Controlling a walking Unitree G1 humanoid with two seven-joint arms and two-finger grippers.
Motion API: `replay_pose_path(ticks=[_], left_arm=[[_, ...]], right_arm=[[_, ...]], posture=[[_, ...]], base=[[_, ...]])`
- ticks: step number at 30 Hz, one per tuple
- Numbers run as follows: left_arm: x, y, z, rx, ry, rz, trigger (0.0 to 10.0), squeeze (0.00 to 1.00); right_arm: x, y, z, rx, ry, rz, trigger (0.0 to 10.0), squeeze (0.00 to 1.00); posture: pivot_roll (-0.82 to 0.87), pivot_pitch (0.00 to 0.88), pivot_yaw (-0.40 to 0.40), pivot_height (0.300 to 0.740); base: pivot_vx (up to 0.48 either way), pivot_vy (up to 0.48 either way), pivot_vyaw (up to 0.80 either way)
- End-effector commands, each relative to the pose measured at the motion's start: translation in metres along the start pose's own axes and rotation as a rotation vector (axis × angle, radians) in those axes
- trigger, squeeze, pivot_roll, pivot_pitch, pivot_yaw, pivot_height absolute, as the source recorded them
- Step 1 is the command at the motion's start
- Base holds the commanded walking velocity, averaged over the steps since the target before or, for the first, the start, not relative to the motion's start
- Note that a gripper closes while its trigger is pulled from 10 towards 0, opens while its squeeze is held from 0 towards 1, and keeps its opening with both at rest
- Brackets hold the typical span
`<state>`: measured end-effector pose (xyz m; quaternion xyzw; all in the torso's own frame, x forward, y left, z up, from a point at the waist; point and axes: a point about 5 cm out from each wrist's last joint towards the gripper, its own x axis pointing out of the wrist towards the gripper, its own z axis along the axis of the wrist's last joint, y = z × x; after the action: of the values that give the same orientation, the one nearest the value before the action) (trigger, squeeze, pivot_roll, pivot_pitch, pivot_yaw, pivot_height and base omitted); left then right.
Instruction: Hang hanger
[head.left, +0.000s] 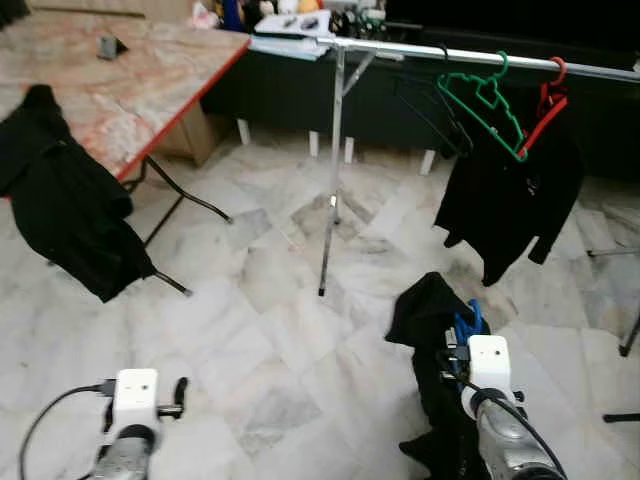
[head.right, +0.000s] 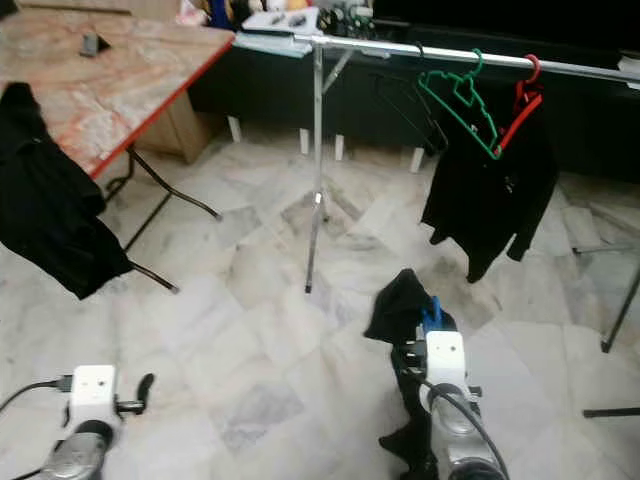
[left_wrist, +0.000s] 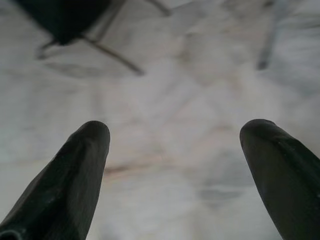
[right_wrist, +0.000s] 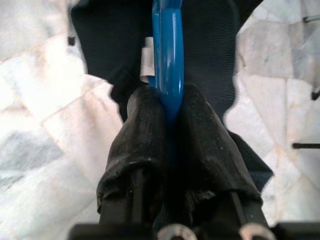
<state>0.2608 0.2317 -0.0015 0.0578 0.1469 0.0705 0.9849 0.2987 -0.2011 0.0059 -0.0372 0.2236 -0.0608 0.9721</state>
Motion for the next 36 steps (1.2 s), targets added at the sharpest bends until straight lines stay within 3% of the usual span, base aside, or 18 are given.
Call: replay_pose_path(ticks=[1, 7, 12, 15, 19, 21, 23, 27, 29, 36], left_arm=[[-0.009, 0.001, -0.009, -0.007, 0.000, -0.016, 10.0, 0.00], [-0.012, 0.007, -0.002, -0.021, -0.073, -0.027, 10.0, 0.00], [-0.003, 0.004, 0.018, 0.022, -0.137, -0.105, 10.0, 0.00], [0.008, -0.007, 0.042, 0.041, -0.212, -0.175, 10.0, 0.00], [0.011, -0.017, 0.051, 0.055, -0.238, -0.240, 10.0, 0.00], [0.011, -0.031, 0.061, 0.082, -0.261, -0.360, 10.0, 0.00], [0.011, -0.039, 0.076, 0.108, -0.308, -0.443, 10.0, 0.00], [0.010, -0.046, 0.091, 0.179, -0.344, -0.539, 10.0, 0.00], [0.007, -0.052, 0.099, 0.274, -0.357, -0.620, 10.0, 0.00], [-0.003, -0.065, 0.115, 0.312, -0.391, -0.718, 10.0, 0.00]], right_arm=[[-0.004, -0.004, -0.009, 0.003, 0.010, -0.012, 10.0, 0.00], [-0.004, -0.001, -0.008, 0.011, 0.007, 0.029, 10.0, 0.00], [0.002, 0.012, 0.017, -0.069, -0.083, 0.163, 10.0, 0.00], [0.009, 0.020, 0.045, -0.098, -0.140, 0.232, 10.0, 0.00], [0.012, 0.027, 0.059, -0.082, -0.155, 0.277, 10.0, 0.00], [0.013, 0.040, 0.070, -0.091, -0.142, 0.399, 10.0, 0.00], [0.011, 0.053, 0.080, -0.191, -0.161, 0.538, 10.0, 0.00], [0.011, 0.060, 0.095, -0.214, -0.178, 0.613, 10.0, 0.00], [0.011, 0.063, 0.109, -0.215, -0.189, 0.629, 10.0, 0.00], [0.008, 0.064, 0.125, -0.282, -0.216, 0.680, 10.0, 0.00]], posture=[[0.06, 0.081, -0.021, 0.740], [0.06, 0.042, -0.025, 0.740], [0.05, 0.006, -0.034, 0.740], [0.06, 0.000, -0.045, 0.740], [0.06, 0.000, -0.048, 0.740], [0.07, 0.000, -0.053, 0.740], [0.08, 0.000, -0.059, 0.740], [0.10, 0.005, -0.068, 0.740], [0.09, 0.017, -0.073, 0.740], [0.07, 0.064, -0.076, 0.740]], base=[[0.000, 0.000, 0.00], [0.000, 0.000, 0.00], [0.000, 0.000, 0.00], [0.000, 0.000, 0.00], [0.000, 0.000, 0.00], [0.000, 0.000, 0.00], [0.000, 0.000, 0.00], [0.000, 0.000, 0.00], [0.000, 0.000, 0.00], [0.000, 0.000, 0.00]])
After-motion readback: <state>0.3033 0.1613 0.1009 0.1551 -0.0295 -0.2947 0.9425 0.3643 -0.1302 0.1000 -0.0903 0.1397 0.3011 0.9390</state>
